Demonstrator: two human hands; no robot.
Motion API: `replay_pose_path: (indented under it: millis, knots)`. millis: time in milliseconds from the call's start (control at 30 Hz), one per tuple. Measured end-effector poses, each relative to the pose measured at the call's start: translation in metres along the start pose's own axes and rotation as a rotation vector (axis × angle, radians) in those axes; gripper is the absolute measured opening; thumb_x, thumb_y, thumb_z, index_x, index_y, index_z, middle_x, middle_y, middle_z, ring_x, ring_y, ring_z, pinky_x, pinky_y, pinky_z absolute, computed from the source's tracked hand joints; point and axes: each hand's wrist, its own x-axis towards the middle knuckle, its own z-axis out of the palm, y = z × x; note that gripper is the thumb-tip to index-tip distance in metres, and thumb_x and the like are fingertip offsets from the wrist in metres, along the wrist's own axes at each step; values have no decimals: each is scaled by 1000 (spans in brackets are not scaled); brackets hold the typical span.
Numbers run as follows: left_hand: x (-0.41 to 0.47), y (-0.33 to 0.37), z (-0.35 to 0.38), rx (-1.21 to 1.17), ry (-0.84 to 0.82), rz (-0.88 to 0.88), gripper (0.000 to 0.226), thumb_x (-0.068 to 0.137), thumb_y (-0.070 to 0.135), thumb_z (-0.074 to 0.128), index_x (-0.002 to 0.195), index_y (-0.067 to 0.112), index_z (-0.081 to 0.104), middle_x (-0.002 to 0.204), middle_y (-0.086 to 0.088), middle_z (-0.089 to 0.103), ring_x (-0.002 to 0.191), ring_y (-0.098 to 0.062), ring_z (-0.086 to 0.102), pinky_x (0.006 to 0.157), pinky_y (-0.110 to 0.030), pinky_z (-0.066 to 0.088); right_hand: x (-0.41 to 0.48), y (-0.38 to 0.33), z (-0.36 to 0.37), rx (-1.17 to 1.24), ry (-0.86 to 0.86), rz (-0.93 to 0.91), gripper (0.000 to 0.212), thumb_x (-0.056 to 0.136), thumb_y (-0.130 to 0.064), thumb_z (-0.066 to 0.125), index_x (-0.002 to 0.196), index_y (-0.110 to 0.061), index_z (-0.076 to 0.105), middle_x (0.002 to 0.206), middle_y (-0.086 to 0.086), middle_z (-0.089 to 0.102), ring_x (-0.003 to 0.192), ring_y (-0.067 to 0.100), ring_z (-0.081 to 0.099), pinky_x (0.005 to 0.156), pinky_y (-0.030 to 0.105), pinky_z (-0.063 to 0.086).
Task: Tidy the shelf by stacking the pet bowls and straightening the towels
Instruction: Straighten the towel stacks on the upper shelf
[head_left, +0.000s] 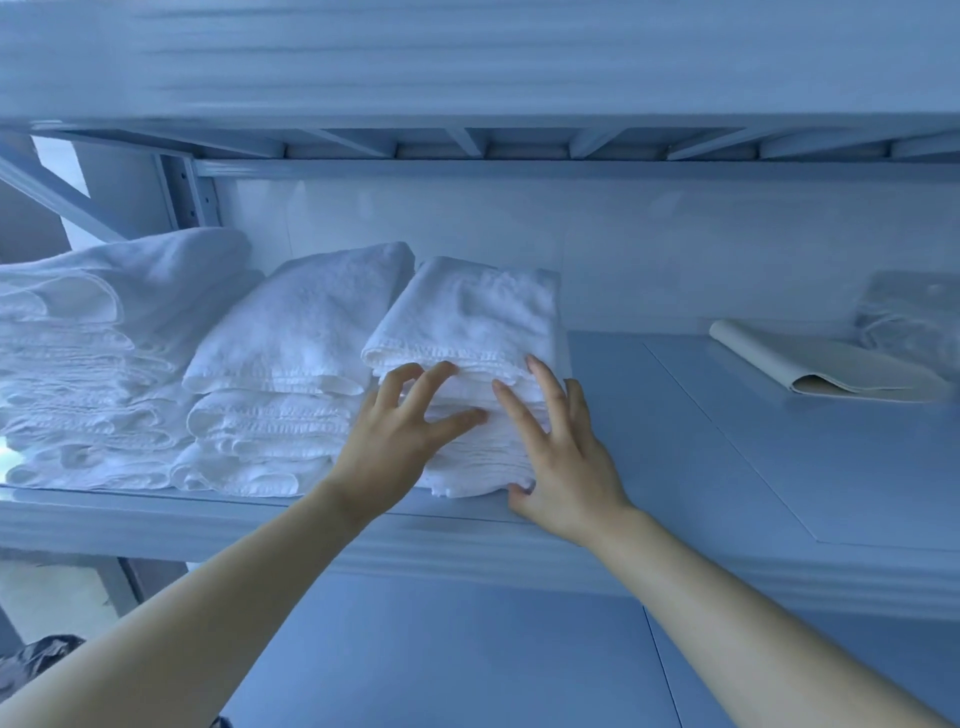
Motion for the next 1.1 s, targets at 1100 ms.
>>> replay_pose_path:
  millis: [1100]
  knots:
    - [116,277,-43,-404,-246,-160,48,81,43,37,117,18,58,122,-2,57,107,-26,57,87,-43,44,-169,170,-148,-93,32,171,59,88,-33,56,140,-18,34,152,3,20,135,22,26,90,39,45]
